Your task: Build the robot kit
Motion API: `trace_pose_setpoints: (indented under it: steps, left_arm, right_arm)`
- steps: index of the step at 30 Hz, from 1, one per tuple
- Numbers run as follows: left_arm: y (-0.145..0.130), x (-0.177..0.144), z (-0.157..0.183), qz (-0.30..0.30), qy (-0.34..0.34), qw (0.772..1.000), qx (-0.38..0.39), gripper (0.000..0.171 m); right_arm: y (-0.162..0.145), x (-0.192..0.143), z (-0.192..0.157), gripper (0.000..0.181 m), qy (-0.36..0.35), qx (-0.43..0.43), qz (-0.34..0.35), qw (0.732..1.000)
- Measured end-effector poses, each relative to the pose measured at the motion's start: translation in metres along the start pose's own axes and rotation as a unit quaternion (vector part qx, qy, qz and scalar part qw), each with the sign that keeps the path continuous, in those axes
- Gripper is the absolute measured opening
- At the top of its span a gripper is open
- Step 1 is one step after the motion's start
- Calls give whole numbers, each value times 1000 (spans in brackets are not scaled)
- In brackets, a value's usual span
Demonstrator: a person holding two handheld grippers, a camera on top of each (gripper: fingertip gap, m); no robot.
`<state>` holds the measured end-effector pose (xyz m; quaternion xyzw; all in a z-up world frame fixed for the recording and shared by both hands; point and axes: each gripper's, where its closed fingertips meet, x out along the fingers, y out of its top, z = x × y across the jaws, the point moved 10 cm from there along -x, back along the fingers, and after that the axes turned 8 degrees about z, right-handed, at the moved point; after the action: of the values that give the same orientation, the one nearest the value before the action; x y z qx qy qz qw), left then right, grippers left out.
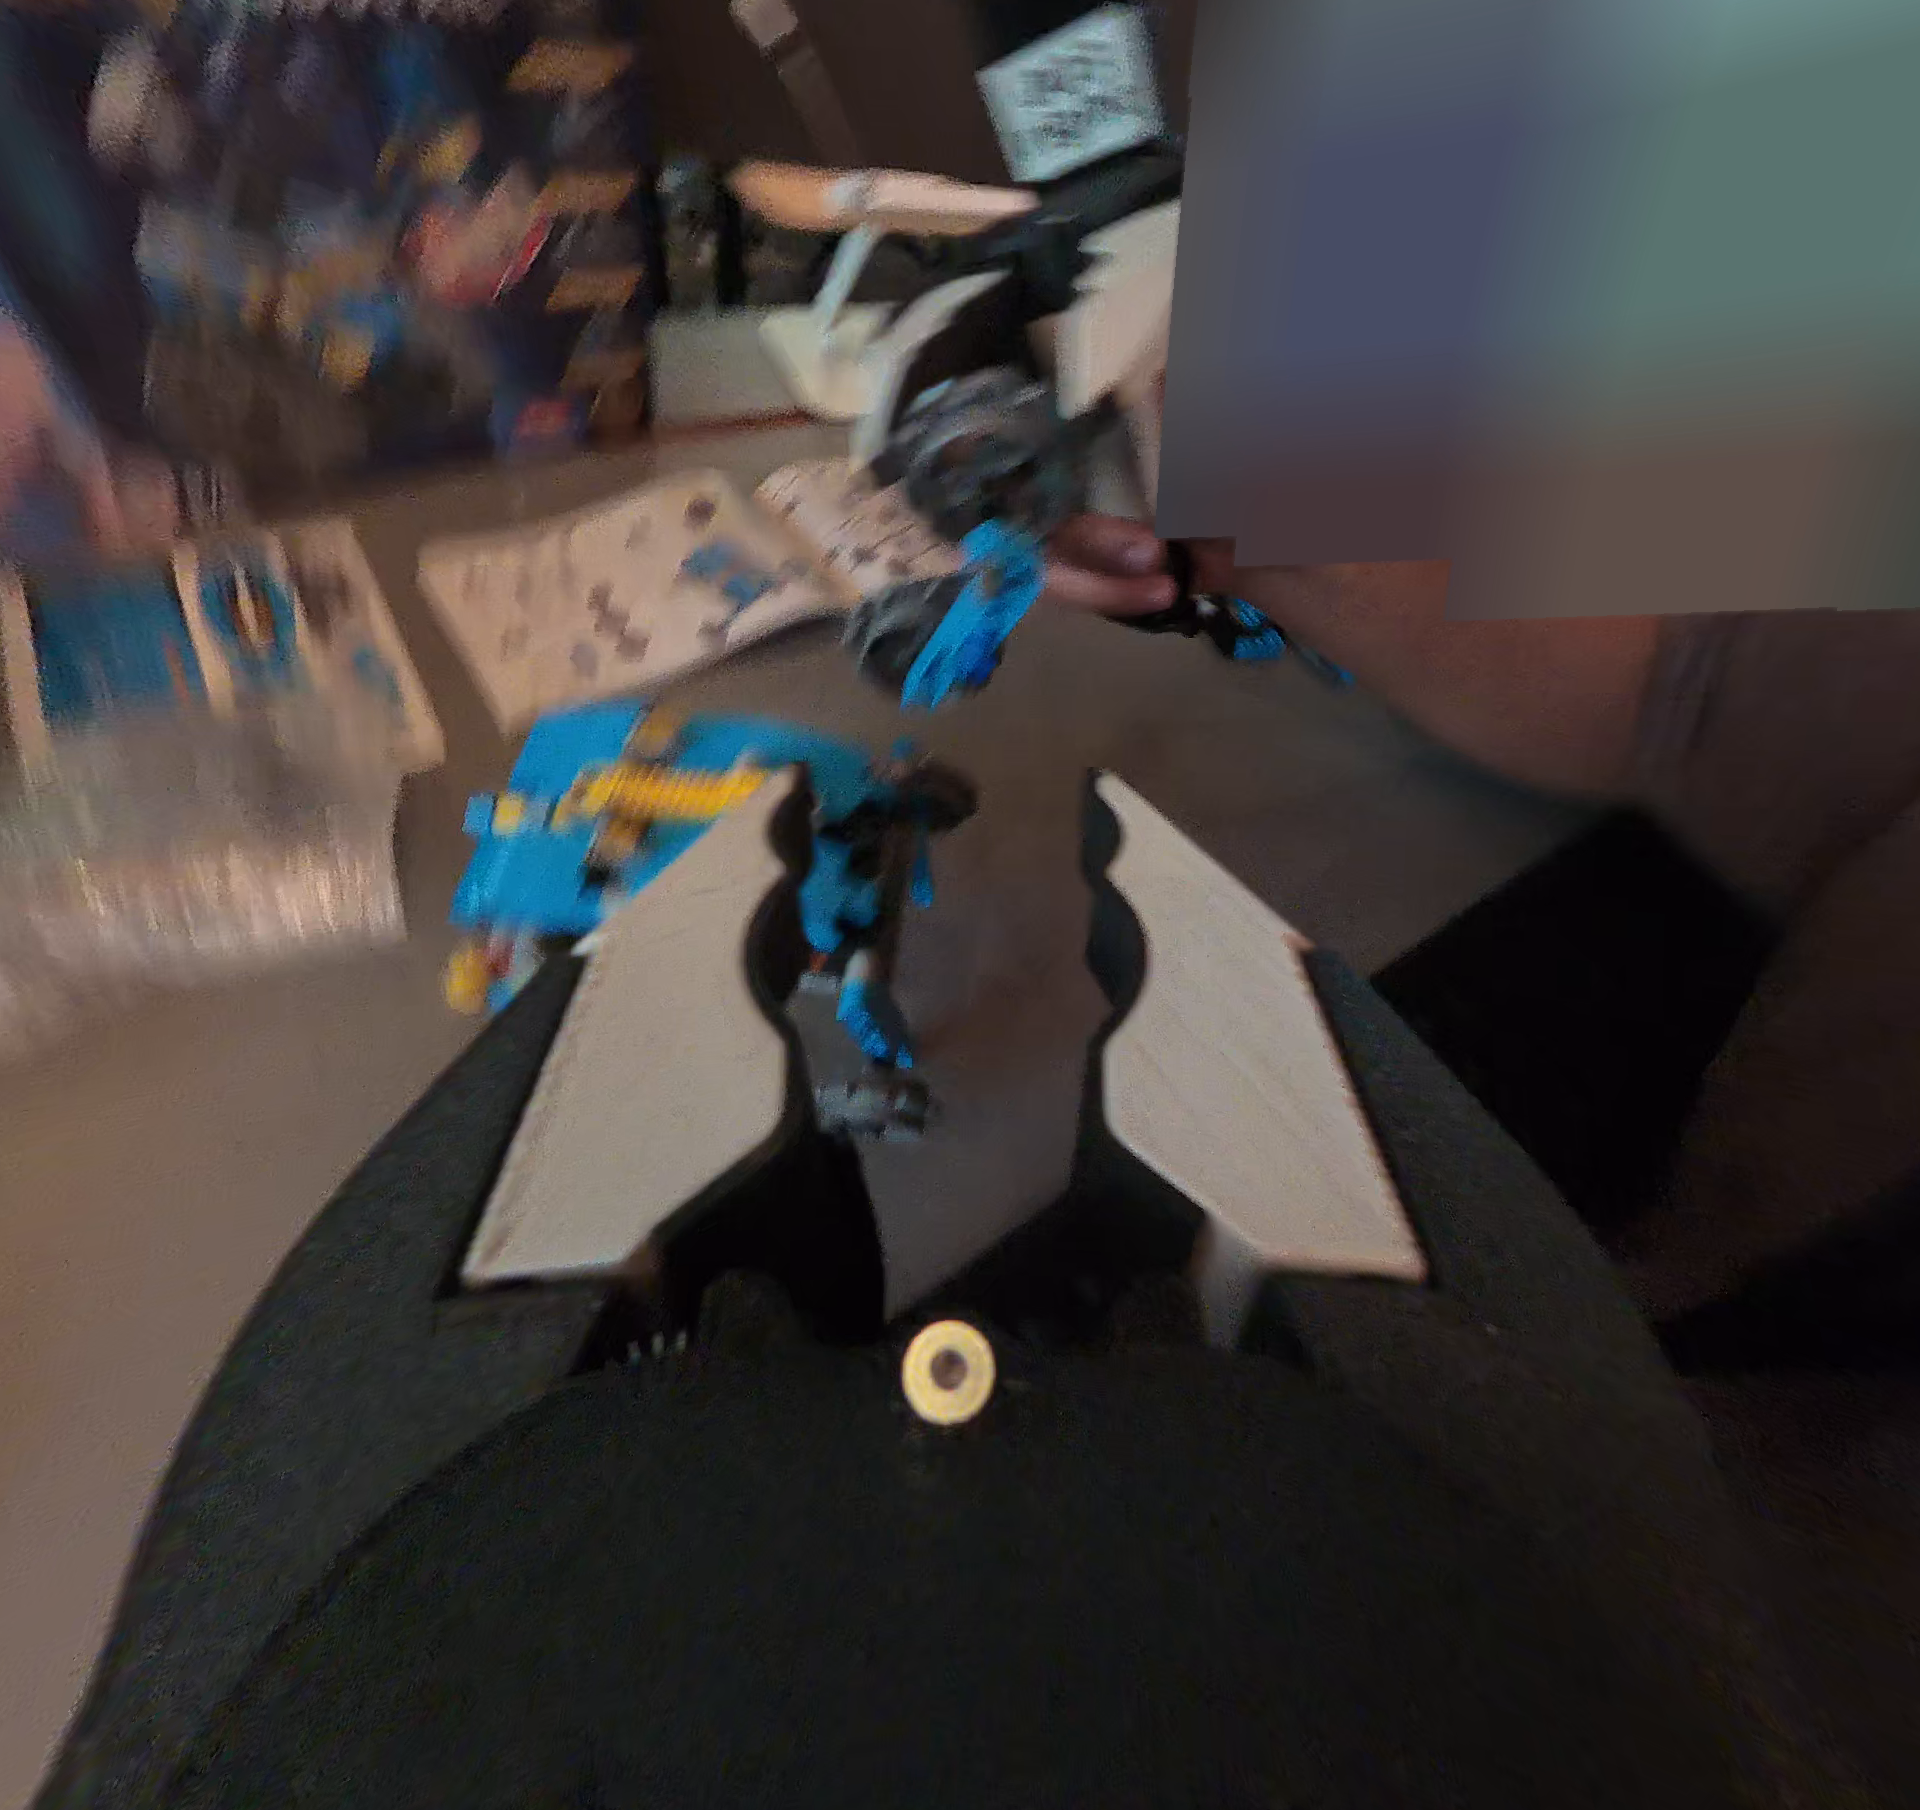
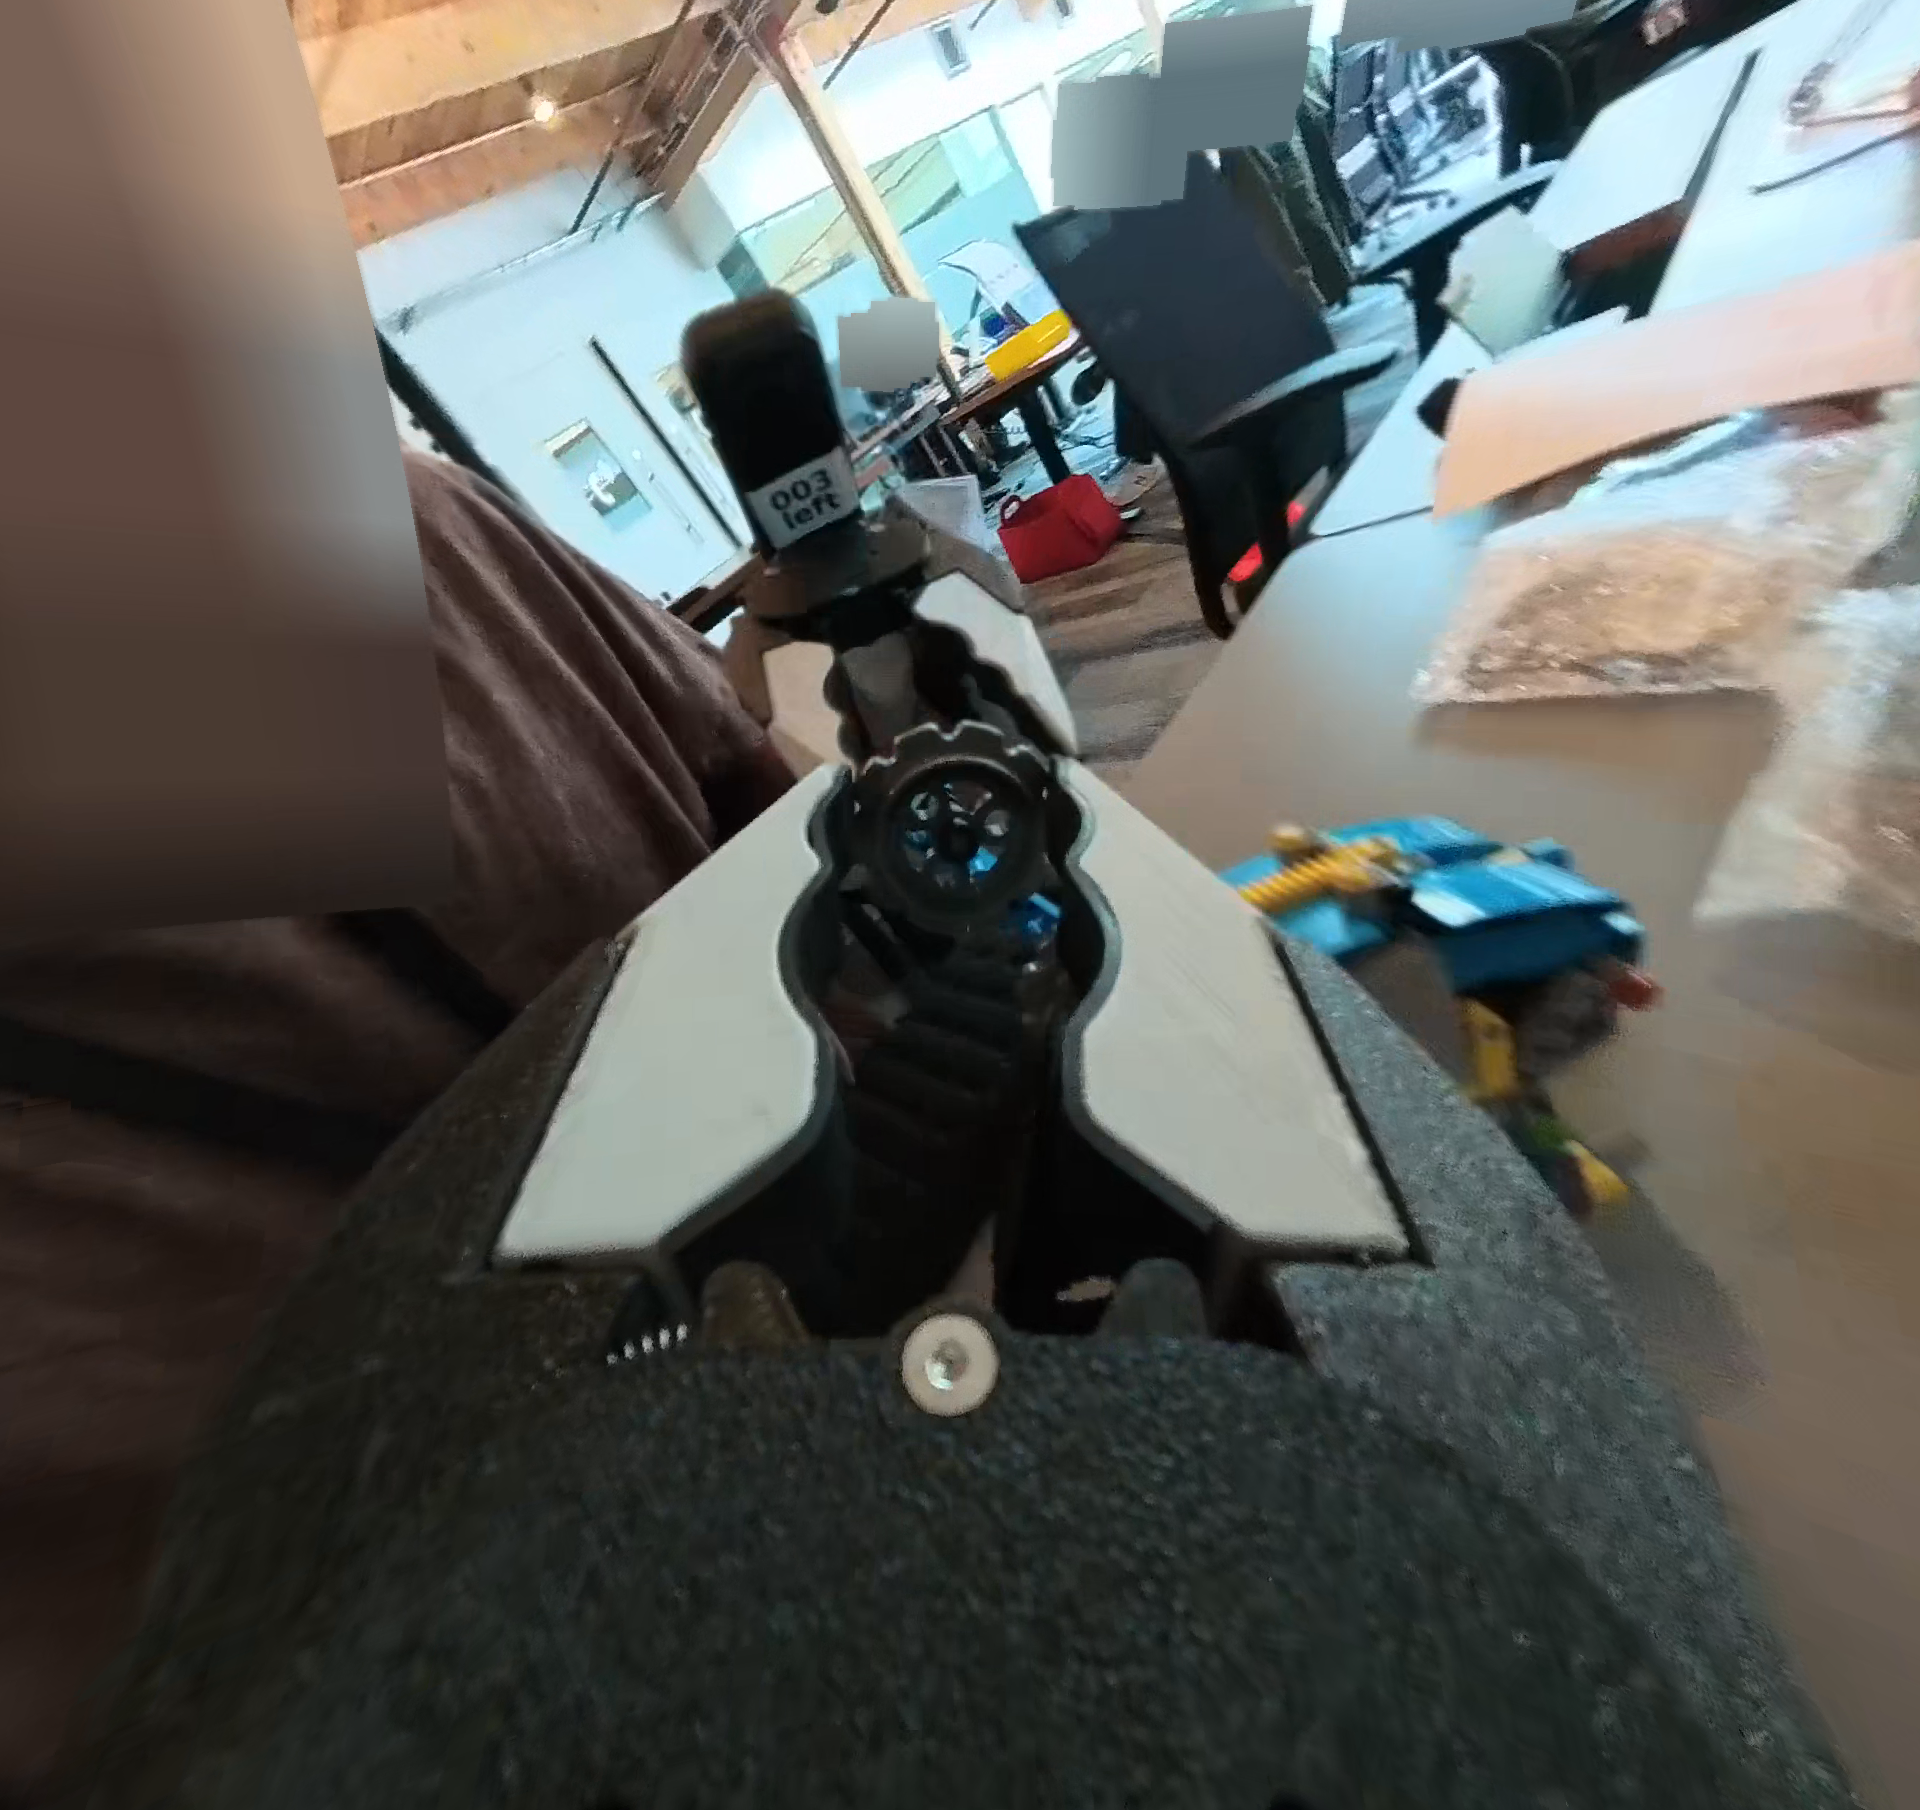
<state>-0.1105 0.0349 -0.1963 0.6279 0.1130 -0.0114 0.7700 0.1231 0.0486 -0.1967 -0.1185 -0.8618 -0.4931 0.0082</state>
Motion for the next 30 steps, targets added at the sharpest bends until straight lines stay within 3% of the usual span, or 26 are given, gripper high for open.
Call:
trace_pose_setpoints:
  steps: [3,9,13,20,23,27,29,30]
  left_arm:
    - [16,-2,25,17,-18,997,76,27]
    - [27,-27,46,38,-50,995,77,19]
    - [28,-34,59,33,-64,991,112,7]
    - [24,-41,78,22,-58,983,172,4]
    - [23,-42,81,9,-82,983,165,2]
    - [23,-40,75,-6,-108,989,98,3]
    - [23,-38,70,-13,-123,991,53,2]
    - [23,-37,67,-17,-134,990,30,2]
  right_arm:
    - [3,21,-26,36,17,-21,-5,1000]
    - [-1,38,-66,37,10,-53,-42,998]
    - [-7,46,-85,37,4,-68,-53,996]
    - [-18,45,-103,37,-3,-103,-57,993]
    - [-25,45,-112,53,12,-225,-69,972]
    - [-40,46,-122,67,20,-367,-117,923]
    - [-46,49,-124,65,-14,-413,-114,903]
    - [-47,49,-124,56,-36,-436,-107,893]
